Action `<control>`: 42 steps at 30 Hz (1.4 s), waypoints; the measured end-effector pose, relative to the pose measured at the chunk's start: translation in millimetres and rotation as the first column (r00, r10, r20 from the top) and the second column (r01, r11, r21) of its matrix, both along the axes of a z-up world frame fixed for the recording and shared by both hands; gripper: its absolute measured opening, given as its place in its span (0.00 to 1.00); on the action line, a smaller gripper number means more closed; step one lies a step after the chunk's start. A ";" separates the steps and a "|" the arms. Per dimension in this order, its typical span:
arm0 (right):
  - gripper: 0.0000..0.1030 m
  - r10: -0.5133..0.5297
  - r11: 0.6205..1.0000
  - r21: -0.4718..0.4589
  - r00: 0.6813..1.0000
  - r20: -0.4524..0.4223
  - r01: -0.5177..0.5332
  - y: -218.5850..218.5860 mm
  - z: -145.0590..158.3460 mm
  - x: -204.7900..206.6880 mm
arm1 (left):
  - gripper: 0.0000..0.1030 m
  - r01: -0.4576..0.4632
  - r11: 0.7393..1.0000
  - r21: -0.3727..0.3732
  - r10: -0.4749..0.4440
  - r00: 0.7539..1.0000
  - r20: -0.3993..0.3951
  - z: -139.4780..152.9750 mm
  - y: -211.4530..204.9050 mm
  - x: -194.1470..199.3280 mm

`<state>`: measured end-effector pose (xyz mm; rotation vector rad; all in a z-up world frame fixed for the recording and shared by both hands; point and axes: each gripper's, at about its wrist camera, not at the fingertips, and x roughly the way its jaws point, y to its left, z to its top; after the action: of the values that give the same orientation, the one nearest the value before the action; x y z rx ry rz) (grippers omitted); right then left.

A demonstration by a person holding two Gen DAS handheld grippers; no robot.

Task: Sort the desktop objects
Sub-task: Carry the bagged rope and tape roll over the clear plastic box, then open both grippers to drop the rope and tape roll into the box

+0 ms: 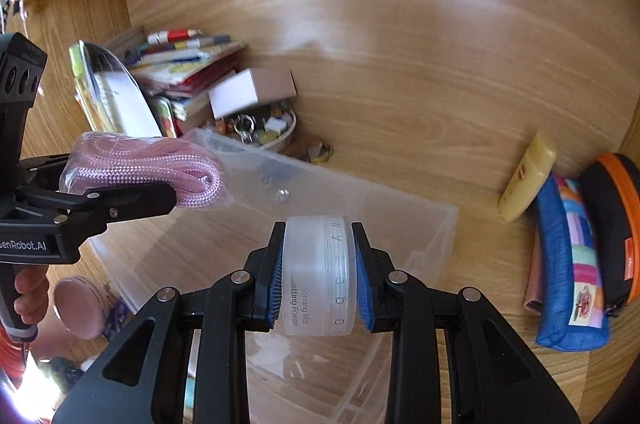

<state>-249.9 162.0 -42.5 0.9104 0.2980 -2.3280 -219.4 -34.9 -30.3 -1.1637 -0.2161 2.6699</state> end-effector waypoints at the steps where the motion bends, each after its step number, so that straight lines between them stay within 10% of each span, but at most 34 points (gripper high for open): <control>1: 0.26 -0.001 1.000 0.011 1.000 0.001 0.001 -0.6 -2.1 -1.2 | 0.63 -0.002 1.000 -0.001 0.002 1.000 0.012 -2.4 0.5 -2.6; 30: 0.27 0.000 0.995 0.098 1.000 0.003 0.000 -12.0 -13.4 -1.1 | 0.76 0.003 0.996 -0.088 0.009 0.991 0.132 -18.2 11.2 -9.8; 42: 0.67 -0.004 0.997 0.076 0.999 -0.052 0.008 -9.7 0.3 10.5 | 0.86 -0.018 0.997 -0.073 0.026 0.992 0.122 -1.6 3.2 10.0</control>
<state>-239.3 152.3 -42.2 0.8893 0.4089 -2.3629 -209.4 -31.7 -32.0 -1.3567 -0.1556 2.6473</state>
